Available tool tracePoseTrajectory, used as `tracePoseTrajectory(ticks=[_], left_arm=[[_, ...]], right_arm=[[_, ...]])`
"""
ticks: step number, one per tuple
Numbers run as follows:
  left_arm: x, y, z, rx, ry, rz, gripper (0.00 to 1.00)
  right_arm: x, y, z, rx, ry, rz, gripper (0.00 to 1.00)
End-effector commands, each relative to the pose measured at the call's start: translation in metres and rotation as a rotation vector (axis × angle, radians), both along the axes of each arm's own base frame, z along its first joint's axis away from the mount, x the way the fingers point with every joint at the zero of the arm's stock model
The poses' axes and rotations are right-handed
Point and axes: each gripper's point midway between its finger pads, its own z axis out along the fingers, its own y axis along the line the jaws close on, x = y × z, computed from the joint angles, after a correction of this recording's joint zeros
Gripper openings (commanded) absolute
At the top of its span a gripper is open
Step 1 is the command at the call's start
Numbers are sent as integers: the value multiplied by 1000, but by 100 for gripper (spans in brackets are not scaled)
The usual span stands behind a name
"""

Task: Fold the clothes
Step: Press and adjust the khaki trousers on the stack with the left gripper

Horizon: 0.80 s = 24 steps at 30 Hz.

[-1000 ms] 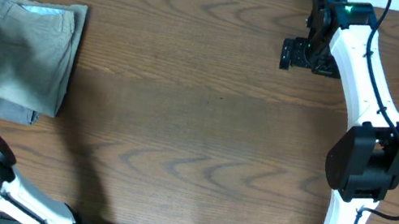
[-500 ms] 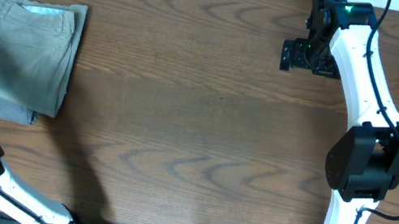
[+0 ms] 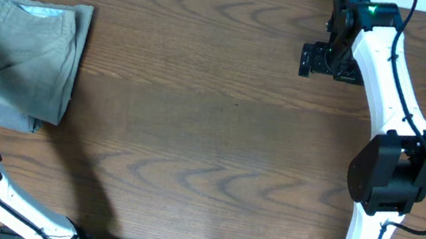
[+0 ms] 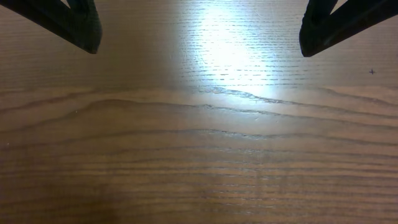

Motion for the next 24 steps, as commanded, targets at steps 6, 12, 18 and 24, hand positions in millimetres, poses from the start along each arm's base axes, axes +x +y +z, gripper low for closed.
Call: tracePoseTrajectory(ticks=[6, 12, 18, 24], left_arm=[[2, 3, 53, 98, -66, -16, 14], [-2, 10, 92, 205, -90, -3, 15], [-10, 20, 96, 296, -44, -36, 17], [-17, 33, 96, 355, 4, -7, 27]], right_arm=[[4, -5, 5, -12, -19, 5, 99], [4, -5, 5, -12, -19, 5, 99], [4, -5, 5, -12, -19, 5, 99], [4, -5, 5, -13, -18, 5, 99]])
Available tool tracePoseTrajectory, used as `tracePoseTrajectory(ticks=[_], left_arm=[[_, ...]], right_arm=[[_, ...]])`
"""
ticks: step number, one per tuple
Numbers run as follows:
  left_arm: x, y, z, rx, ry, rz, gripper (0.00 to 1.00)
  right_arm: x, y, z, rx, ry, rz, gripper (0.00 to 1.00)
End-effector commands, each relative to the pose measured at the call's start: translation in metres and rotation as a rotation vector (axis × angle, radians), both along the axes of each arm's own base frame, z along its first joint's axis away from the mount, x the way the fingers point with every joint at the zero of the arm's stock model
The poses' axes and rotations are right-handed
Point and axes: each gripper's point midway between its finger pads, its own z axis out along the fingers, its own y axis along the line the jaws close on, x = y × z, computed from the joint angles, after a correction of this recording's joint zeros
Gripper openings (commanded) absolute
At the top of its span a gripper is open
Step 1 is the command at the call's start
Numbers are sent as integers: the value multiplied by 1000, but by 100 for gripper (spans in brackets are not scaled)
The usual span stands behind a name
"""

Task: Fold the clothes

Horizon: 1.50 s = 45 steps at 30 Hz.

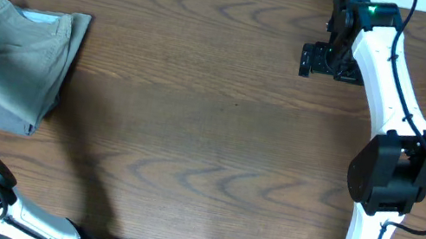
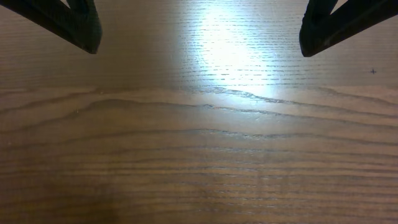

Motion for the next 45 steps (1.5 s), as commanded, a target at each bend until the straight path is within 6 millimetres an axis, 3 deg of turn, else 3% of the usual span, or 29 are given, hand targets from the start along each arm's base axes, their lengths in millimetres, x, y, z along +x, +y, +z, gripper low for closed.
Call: tracePoseTrajectory(ticks=[1, 3, 5, 10, 16, 24, 28, 34, 42, 45], left_arm=[[-12, 13, 3, 71, 56, 34, 29], [-14, 15, 2, 79, 67, 43, 30], [-17, 18, 2, 91, 83, 55, 50], [-13, 13, 2, 68, 61, 36, 57], [4, -25, 5, -92, -46, -78, 58], [-1, -73, -21, -266, 67, -103, 48], [1, -77, -30, -290, 82, -106, 57], [-2, -81, -45, -339, 114, -86, 58], [-12, -91, -97, -459, 217, -78, 58], [-15, -95, -106, -481, 242, -88, 58]], right_arm=[[4, -5, 5, -10, -17, 6, 99], [4, -5, 5, -10, -17, 6, 99], [3, -5, 5, -11, -14, 6, 99], [2, -5, 5, -11, -9, 6, 99], [1, -5, 5, -12, -5, 5, 99], [2, -5, 5, -11, -9, 6, 99], [1, -5, 5, -12, -5, 6, 99], [2, -5, 5, -11, -11, 6, 99], [5, -5, 5, -9, -21, 6, 99], [4, -5, 5, -10, -21, 10, 99]])
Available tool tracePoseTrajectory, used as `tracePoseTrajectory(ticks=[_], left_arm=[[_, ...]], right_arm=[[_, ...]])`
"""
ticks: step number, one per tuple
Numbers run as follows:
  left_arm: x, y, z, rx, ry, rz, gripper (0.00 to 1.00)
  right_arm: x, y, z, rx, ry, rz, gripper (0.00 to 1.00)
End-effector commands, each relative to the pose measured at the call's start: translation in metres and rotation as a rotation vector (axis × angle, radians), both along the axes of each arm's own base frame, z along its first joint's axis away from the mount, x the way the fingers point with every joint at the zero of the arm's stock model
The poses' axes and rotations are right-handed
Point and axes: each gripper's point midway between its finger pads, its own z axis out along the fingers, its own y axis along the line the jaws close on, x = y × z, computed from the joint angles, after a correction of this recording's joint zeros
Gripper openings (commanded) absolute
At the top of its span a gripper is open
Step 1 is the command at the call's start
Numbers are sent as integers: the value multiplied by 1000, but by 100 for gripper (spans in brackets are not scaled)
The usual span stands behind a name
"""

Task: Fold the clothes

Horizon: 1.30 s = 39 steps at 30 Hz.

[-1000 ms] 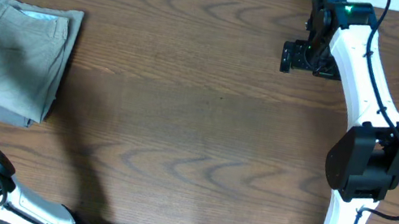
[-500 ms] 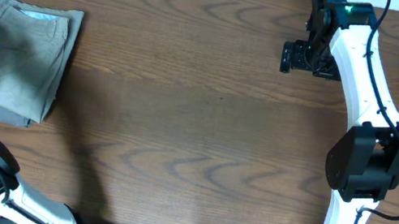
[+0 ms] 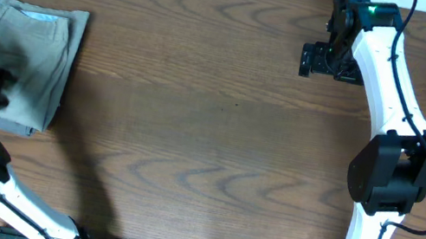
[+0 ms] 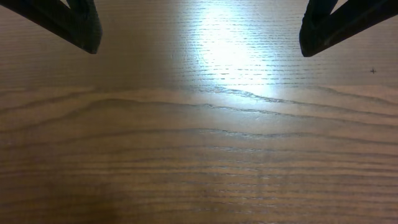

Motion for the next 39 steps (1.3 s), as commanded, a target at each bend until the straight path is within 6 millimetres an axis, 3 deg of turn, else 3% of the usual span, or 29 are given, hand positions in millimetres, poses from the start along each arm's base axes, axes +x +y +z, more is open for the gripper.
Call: tracePoseTrajectory(ticks=[1, 5, 11, 16, 19, 24, 34, 39], left_arm=[[-6, -6, -10, -37, 28, -10, 57], [-8, -7, 0, -28, 24, -9, 58], [-3, 0, 33, 47, -38, -9, 59], [15, 20, 64, 180, -149, -7, 59], [22, 35, 70, 250, -178, 10, 59], [8, 54, 61, 322, -78, 97, 59], [17, 88, 33, 408, -76, 100, 59], [23, 107, 19, 480, -96, 9, 59]], right_arm=[[4, -4, 5, -11, -19, 14, 99], [4, -4, 5, -12, -19, 24, 99], [5, -4, 5, -11, -22, 24, 99], [5, -4, 5, -11, -22, 24, 99], [5, -4, 5, -11, -21, 24, 99], [4, -4, 5, -12, -18, 24, 99], [0, -5, 5, -14, -3, 24, 99], [0, -5, 5, -15, -1, 24, 99]])
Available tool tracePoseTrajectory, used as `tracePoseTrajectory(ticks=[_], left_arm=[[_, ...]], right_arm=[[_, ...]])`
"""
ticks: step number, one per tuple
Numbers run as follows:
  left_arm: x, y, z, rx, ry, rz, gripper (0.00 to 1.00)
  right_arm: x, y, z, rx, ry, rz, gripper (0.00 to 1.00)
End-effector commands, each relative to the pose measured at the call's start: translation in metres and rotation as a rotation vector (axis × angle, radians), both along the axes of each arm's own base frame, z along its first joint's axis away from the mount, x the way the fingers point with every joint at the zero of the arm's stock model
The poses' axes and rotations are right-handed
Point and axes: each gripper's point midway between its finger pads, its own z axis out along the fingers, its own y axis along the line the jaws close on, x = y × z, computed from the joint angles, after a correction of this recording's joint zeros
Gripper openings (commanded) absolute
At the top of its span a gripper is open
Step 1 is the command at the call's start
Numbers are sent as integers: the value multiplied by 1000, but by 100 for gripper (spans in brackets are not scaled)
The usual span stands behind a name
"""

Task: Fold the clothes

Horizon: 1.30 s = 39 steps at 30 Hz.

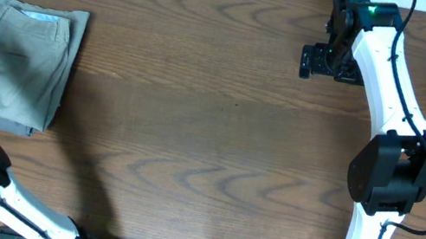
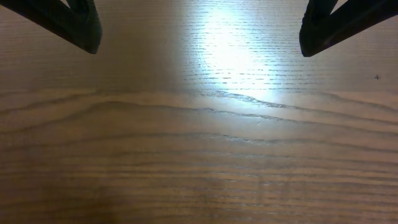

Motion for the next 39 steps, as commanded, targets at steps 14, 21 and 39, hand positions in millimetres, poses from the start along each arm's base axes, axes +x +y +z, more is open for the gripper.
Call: tracePoseTrajectory(ticks=[14, 21, 39], left_arm=[[-39, 38, -10, 63, 68, 24, 65], [0, 21, 47, 82, -144, -85, 65], [110, -28, 60, 197, -351, -329, 6]], right_arm=[[3, -5, 5, -10, -13, 7, 99], [3, -5, 5, -10, -14, 7, 99], [3, -4, 5, -10, -14, 7, 99]])
